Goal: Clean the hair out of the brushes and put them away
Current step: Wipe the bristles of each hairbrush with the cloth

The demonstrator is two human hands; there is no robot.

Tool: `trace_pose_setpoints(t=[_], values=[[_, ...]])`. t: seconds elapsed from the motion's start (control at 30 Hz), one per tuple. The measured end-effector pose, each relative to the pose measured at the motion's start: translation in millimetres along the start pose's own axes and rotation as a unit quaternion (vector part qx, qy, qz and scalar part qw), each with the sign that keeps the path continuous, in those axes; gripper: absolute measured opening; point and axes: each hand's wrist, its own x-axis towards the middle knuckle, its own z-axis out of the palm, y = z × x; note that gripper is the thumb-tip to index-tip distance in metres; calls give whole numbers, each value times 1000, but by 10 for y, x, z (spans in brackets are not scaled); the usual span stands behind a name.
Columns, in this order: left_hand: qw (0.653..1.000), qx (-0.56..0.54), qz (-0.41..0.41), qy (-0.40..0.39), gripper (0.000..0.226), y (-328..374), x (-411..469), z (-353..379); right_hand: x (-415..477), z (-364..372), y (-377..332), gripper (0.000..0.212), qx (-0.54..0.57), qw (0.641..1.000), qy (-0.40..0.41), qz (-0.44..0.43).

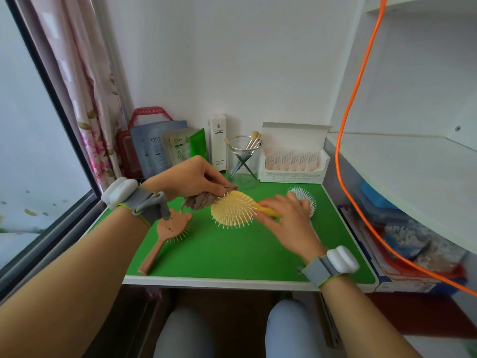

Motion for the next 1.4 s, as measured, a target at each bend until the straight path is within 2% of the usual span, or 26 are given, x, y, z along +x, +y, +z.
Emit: trace_pose_setpoints(t=[0.17, 0.33, 0.5, 0.67, 0.83, 1.0, 1.2, 1.4], values=[[993, 98, 25, -64, 12, 68, 104, 117, 155, -41, -81, 49, -83, 994, -16, -73], [990, 103, 37, -83, 13, 66, 144, 236, 231, -82, -80, 44, -60, 995, -22, -73], [993, 77, 32, -81, 13, 32, 112, 162, 319, -235, 18, 50, -73, 992, -83, -68], [986, 135, 73, -69, 16, 245, 191, 352, 412, -229, -174, 59, -108, 982, -88, -128], [986, 129, 58, -83, 14, 216, 166, 248, 375, -283, -100, 59, -97, 985, -80, -116], [982, 156, 76, -70, 12, 358, 195, 393, 402, -228, -207, 65, -136, 975, -70, -158], [982, 162, 50, -82, 15, 262, 172, 297, 360, -254, -75, 63, -121, 981, -69, -132], [976, 189, 70, -82, 15, 378, 219, 386, 367, -210, -96, 64, -129, 979, -66, -141]])
